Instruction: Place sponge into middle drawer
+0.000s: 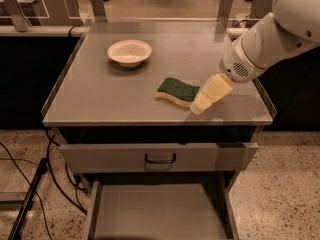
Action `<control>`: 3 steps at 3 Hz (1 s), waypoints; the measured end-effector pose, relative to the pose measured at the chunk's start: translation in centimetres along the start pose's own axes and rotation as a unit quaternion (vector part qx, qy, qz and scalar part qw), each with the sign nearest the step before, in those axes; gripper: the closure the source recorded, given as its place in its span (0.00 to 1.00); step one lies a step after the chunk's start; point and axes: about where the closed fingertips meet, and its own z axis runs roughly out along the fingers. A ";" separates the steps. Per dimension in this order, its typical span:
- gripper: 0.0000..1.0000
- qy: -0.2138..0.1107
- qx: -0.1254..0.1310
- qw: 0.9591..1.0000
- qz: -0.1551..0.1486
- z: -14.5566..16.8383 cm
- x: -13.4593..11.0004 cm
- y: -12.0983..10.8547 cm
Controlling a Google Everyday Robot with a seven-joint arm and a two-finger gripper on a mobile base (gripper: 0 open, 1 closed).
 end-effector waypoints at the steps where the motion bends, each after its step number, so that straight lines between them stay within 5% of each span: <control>1: 0.00 -0.011 -0.007 1.000 -0.003 1.8 -1.1 -0.3; 2: 0.00 -0.013 -0.017 1.000 0.000 3.7 -1.8 -0.4; 3: 0.00 -0.020 -0.044 0.999 0.010 9.8 -3.7 -0.5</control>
Offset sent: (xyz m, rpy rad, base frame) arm 0.0379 0.0388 -0.0338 0.0518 0.0316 0.0256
